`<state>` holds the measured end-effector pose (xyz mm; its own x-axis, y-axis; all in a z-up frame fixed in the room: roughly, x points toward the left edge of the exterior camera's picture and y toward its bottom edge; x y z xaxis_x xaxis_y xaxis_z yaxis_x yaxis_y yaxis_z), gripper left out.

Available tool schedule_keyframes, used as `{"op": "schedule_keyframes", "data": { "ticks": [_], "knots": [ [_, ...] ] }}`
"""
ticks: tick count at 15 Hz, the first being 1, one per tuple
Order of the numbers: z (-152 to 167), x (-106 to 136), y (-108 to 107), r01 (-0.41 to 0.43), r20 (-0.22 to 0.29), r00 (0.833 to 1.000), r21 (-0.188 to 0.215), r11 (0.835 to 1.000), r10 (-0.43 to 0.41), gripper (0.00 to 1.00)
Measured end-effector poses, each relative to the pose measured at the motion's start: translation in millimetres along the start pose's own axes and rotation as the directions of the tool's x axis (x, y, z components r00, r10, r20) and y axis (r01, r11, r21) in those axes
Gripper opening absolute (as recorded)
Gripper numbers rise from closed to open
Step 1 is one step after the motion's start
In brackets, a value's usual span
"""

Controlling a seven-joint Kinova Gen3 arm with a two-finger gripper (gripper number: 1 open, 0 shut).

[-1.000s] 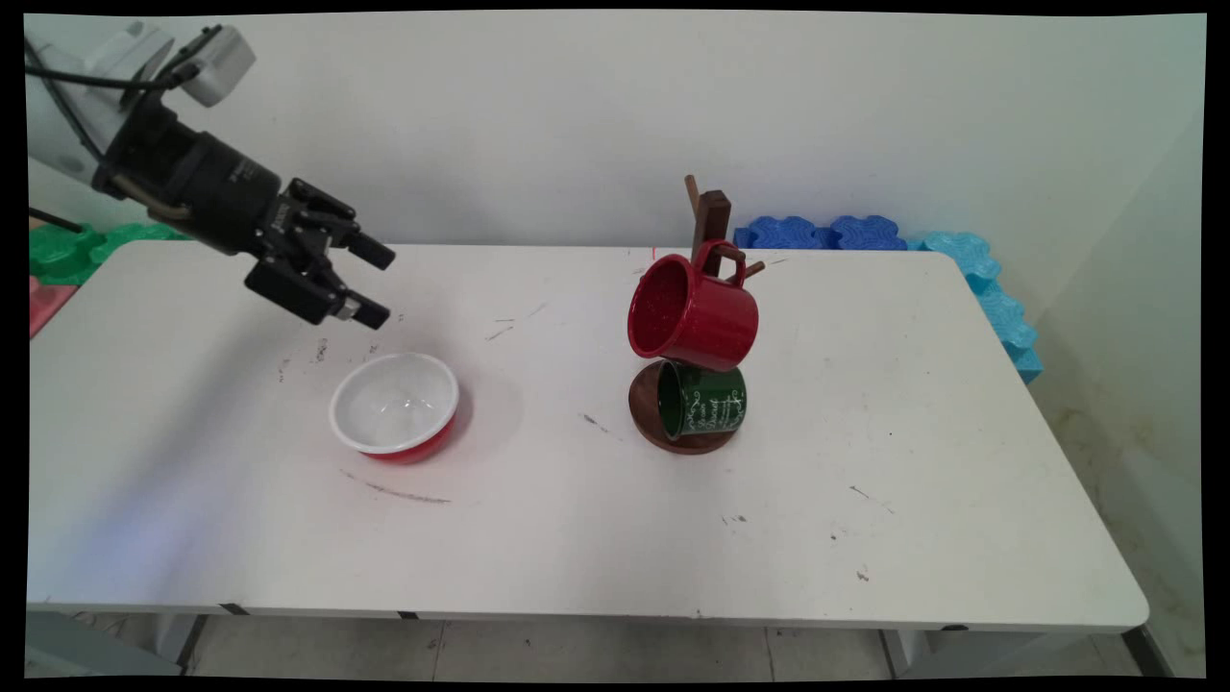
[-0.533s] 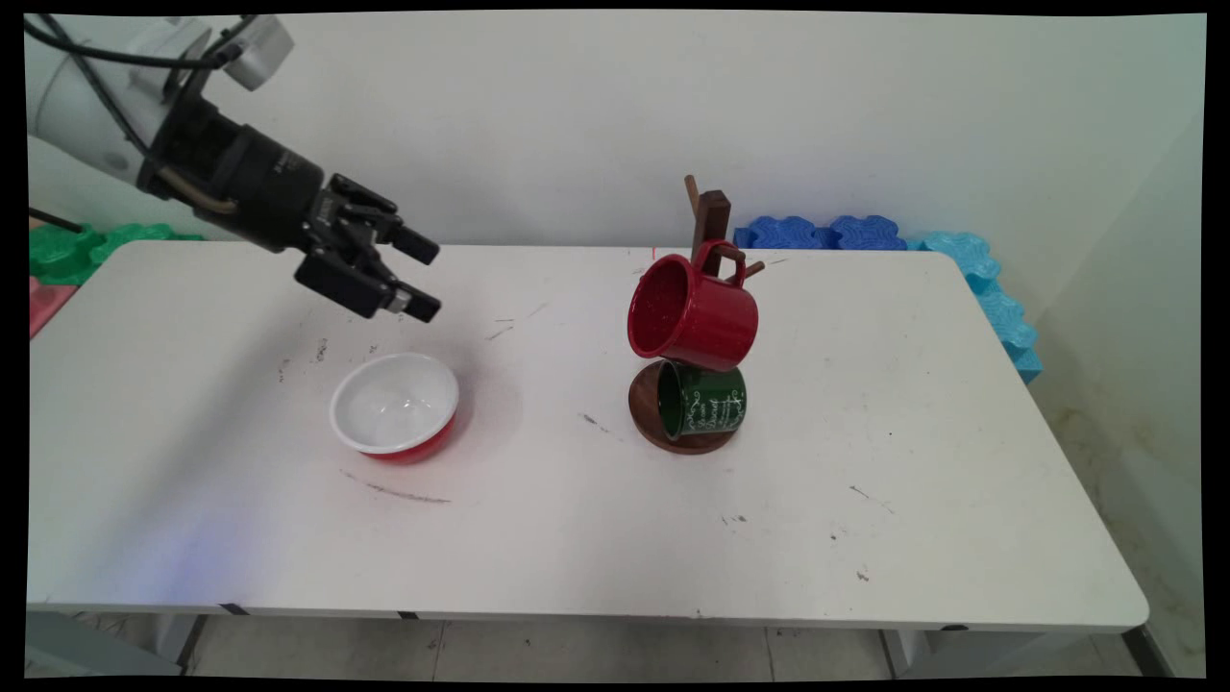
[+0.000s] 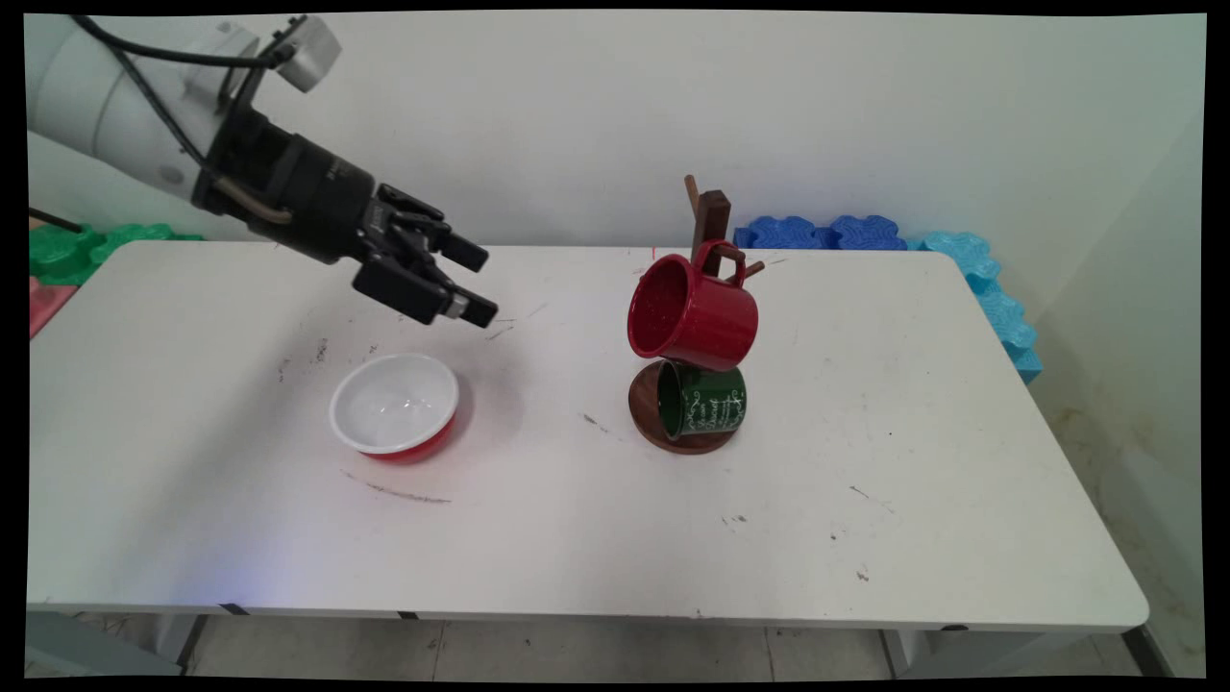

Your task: Pick up the red mug from the rack

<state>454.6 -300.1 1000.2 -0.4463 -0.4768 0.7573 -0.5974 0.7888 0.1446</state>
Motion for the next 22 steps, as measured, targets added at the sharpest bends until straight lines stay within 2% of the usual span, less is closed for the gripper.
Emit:
{"op": "schedule_keyframes", "data": {
  "ticks": [11, 22],
  "knots": [
    [45.3, 10.2, 22.1, 0.058, -0.067, 0.996, -0.011, 0.998, -0.059, 1.00],
    [87.3, 21.2, 42.4, 0.107, -0.105, 0.989, -0.022, 0.994, -0.108, 1.00]
  ]
}}
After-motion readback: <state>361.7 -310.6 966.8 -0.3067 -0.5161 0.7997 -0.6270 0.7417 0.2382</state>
